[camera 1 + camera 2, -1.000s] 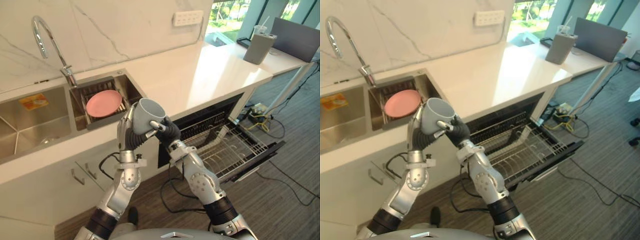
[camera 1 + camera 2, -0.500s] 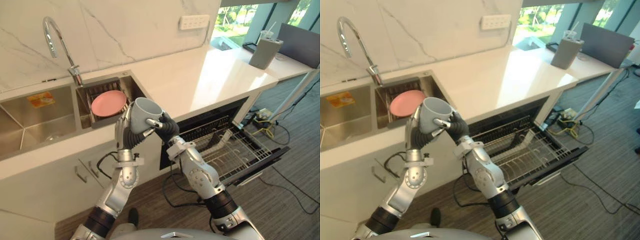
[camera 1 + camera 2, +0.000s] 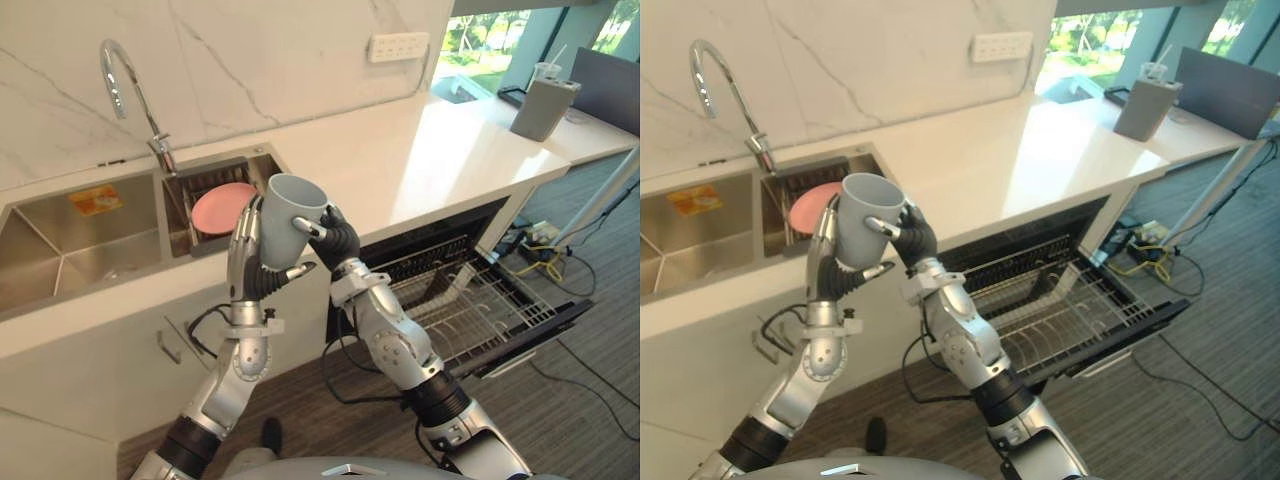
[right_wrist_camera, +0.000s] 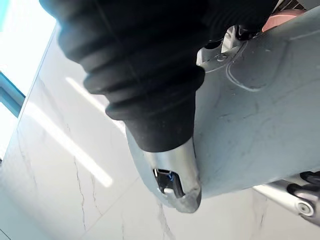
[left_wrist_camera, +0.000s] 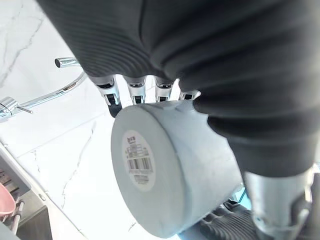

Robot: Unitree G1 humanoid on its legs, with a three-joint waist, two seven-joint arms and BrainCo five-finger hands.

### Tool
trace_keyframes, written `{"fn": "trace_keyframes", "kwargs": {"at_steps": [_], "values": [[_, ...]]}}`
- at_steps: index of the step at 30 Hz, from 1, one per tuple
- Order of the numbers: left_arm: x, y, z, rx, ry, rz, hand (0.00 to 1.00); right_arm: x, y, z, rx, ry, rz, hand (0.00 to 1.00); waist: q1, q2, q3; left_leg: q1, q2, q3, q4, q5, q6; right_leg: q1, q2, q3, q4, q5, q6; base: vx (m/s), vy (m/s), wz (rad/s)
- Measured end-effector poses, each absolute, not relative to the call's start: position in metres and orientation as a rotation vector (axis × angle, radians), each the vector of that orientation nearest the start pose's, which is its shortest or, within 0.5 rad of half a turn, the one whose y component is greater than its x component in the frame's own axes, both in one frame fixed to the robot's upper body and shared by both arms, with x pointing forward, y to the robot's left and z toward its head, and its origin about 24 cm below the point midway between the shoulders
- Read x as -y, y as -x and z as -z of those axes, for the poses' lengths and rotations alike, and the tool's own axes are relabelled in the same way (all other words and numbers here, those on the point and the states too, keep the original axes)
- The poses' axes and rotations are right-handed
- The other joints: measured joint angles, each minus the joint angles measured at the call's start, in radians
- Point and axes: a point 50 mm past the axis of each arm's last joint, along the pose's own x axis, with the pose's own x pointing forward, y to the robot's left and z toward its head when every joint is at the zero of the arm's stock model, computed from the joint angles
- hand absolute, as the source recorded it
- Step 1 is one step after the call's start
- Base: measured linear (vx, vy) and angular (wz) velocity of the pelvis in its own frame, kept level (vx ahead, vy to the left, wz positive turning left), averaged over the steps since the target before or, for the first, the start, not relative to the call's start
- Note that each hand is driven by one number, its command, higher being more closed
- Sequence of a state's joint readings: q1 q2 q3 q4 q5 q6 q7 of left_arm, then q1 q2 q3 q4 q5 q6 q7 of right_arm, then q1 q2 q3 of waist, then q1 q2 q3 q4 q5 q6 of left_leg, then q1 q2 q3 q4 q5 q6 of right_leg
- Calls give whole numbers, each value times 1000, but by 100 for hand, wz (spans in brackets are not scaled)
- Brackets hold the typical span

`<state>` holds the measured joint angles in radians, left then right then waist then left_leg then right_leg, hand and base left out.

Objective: Walk over to the sink, pick up the cup, carry it to the dishwasher, place the cup inside the dishwasher, then close the dishwasher door

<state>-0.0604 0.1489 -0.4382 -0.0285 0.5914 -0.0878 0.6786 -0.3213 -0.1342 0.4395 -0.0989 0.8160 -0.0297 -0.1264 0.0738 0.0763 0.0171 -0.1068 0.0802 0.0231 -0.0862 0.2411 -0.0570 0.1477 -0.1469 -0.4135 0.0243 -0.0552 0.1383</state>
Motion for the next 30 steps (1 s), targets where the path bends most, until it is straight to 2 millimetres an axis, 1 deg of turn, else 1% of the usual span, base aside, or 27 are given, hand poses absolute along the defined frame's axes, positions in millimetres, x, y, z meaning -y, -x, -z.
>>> {"fn": "trace_keyframes", "kwargs": {"at_steps": [2, 4, 7, 8, 9, 10, 11, 12, 13, 15, 16, 17, 18, 19, 21, 23, 24, 25, 26, 27, 28, 30], "values": [[-89, -238, -74, 483, -588, -183, 0, 53, -278, -131, 146, -629, -471, 100, 0, 0, 0, 0, 0, 0, 0, 0, 0, 0, 0, 0, 0, 0, 0, -10, -17, 0], [-88, -236, -71, 468, -603, -175, 0, 59, -280, -137, 196, -624, -426, 100, 0, 0, 0, 0, 0, 0, 0, 0, 0, 0, 0, 1, 0, 0, 0, 0, 0, 0], [-91, -227, -51, 370, -635, -180, 0, 78, -292, -167, 373, -700, -313, 100, -11, 0, 0, 1, 0, 3, 0, 0, 0, -1, -1, 3, 0, 0, 0, -9, -21, -1], [-95, -225, -41, 316, -657, -186, 0, 92, -294, -184, 478, -724, -251, 100, -13, 0, 0, 1, 0, 4, 0, 0, 0, -1, -1, 4, 0, 0, 0, 0, 0, 0], [-101, -223, -34, 277, -674, -206, 0, 106, -293, -199, 574, -752, -195, 100, -12, 0, 0, 1, 0, 4, 0, 0, 0, -1, -1, 4, 0, 0, 0, -11, -38, -1], [-105, -224, -32, 264, -680, -224, 0, 113, -291, -205, 618, -766, -171, 100, -12, 0, 0, 1, 0, 5, 0, 0, 0, -1, -1, 4, 0, 0, 0, -8, -34, -2], [-115, -226, -32, 252, -690, -276, 0, 126, -287, -213, 683, -787, -121, 100, -13, 0, 0, 3, 0, 7, 0, -1, 0, -1, -2, 6, 0, 0, 0, -6, -28, -5], [-126, -228, -34, 246, -698, -331, 0, 139, -286, -216, 722, -794, -71, 100, -17, 0, 0, 6, 0, 10, 0, -2, 0, 0, -2, 10, 0, 0, 0, -4, -16, -8], [-131, -229, -35, 246, -703, -358, 0, 145, -285, -216, 737, -798, -42, 100, -19, 0, 0, 6, 1, 12, 0, -2, 0, -1, -2, 12, 0, 0, 0, -1, -5, -9], [-138, -230, -39, 278, -724, -413, 0, 172, -279, -213, 782, -783, 60, 100, -21, 0, 1, 10, 1, 22, 0, -5, 2, -1, -5, 17, 0, 0, 0, -1, -1, -7], [-138, -230, -39, 285, -722, -414, 0, 178, -278, -212, 788, -775, 83, 100, -21, 0, 1, 11, 1, 28, 0, -6, 2, -1, -5, 19, 0, 0, 0, -4, -8, -8], [-137, -230, -40, 292, -715, -410, 0, 189, -276, -209, 795, -763, 127, 100, -23, 0, 1, 13, 0, 32, 0, -7, 3, -1, -6, 21, 0, 0, 0, -5, -12, -6], [-136, -230, -40, 297, -707, -404, 0, 194, -275, -208, 798, -759, 146, 100, -25, 0, 1, 14, 0, 32, 0, -8, 4, -1, -7, 22, 0, 0, 0, -8, -24, -6], [-132, -230, -42, 308, -677, -388, 0, 206, -272, -205, 801, -740, 188, 100, -31, -1, 2, 14, 0, 33, 0, -9, 5, -1, -7, 22, 0, 0, 0, 0, 0, 0], [-123, -230, -43, 310, -598, -314, 0, 216, -269, -201, 799, -716, 222, 100, -38, -2, 4, 14, 1, 35, 0, -10, 4, -1, -6, 23, -1, 0, 0, -1, -14, -2], [-98, -224, -45, 302, -449, -109, 0, 229, -264, -191, 764, -640, 245, 100, -44, -4, 5, 14, 1, 45, 0, -13, 4, -7, -8, 34, -1, 0, 1, 3, -27, -12], [-91, -221, -45, 300, -418, -55, 0, 231, -263, -189, 751, -612, 246, 100, -44, -4, 5, 15, 2, 51, 0, -14, 4, -11, -8, 42, 0, 0, 0, 16, -18, -23], [-77, -216, -43, 272, -345, 61, 0, 235, -261, -183, 721, -561, 244, 100, -45, -5, 7, 17, 3, 61, 0, -17, 4, -15, -9, 51, -1, 0, 1, 19, -20, -20], [-66, -212, -40, 240, -287, 147, 0, 235, -261, -178, 688, -535, 231, 100, -52, -7, 10, 18, 2, 61, 0, -18, 3, -16, -11, 53, -1, 0, 1, 22, -26, -19], [-60, -210, -39, 205, -221, 212, 0, 236, -260, -173, 659, -498, 220, 100, -56, -7, 14, 21, 3, 63, 0, -19, 2, -16, -11, 57, -1, 0, 2, 15, -24, -11], [-55, -209, -38, 172, -149, 256, 0, 237, -259, -167, 630, -453, 209, 100, -62, -13, 22, 21, 3, 66, 0, -20, 2, -18, -12, 60, 0, 0, 2, 14, -32, -14], [-54, -205, -36, 119, -27, 321, 0, 246, -261, -152, 548, -357, 223, 100, -66, -8, 29, 20, 6, 78, 0, -21, 0, -29, -12, 73, 3, 0, 2, 6, -27, -16]]}}
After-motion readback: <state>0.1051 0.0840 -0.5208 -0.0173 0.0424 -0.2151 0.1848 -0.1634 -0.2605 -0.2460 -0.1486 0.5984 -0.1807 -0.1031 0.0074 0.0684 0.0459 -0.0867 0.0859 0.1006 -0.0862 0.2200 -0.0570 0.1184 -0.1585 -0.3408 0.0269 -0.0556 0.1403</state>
